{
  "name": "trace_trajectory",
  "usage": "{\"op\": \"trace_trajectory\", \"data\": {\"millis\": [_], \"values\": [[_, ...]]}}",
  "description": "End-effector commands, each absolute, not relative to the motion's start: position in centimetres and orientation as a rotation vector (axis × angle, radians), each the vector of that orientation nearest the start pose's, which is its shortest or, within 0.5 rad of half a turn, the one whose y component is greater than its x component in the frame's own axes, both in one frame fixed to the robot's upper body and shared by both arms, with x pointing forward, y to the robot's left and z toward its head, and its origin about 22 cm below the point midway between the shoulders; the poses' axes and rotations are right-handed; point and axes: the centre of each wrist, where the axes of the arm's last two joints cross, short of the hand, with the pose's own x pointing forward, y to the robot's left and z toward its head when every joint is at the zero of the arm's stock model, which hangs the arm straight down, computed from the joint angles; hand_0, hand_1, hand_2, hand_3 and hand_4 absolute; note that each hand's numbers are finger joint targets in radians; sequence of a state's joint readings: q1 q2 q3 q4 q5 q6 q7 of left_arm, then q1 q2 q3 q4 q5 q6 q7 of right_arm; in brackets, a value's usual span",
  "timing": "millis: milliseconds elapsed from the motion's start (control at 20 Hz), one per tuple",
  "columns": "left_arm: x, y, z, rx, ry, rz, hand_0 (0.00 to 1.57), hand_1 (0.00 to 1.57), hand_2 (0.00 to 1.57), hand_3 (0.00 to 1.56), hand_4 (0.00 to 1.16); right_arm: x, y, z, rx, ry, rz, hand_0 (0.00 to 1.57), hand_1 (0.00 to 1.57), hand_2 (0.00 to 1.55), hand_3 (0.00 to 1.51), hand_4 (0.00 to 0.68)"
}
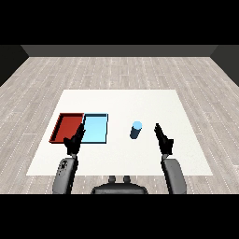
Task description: Pick the blue can and put it in the blue box
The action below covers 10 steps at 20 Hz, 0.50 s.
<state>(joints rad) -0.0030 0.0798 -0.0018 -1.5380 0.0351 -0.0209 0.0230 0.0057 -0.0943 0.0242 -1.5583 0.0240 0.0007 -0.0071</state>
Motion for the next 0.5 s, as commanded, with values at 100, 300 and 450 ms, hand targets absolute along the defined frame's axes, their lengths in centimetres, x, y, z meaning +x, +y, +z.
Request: {"op": "trace_trajectory", "data": {"millis": [100, 300, 450], "values": [[23.8, 24.7, -0.6, 0.041, -1.529, -0.038, 0.0, 0.0, 0.0, 0.0, 0.0, 25.9, -22.0, -0.6, -0.078, -1.507, 0.092, 0.0, 0.0, 0.0, 0.0, 0.0], [24.8, 24.4, 2.8, 0.025, -1.867, 0.027, 0.0, 0.0, 0.0, 0.0, 0.0, 26.9, -19.7, 1.3, 0.135, -1.785, 0.068, 0.0, 0.0, 0.0, 0.0, 0.0], [23.6, 25.0, 1.7, 0.033, -1.916, 0.021, 0.0, 0.0, 0.0, 0.0, 0.0, 27.0, -19.7, -0.4, 0.16, -1.806, 0.079, 0.0, 0.0, 0.0, 0.0, 0.0]]}}
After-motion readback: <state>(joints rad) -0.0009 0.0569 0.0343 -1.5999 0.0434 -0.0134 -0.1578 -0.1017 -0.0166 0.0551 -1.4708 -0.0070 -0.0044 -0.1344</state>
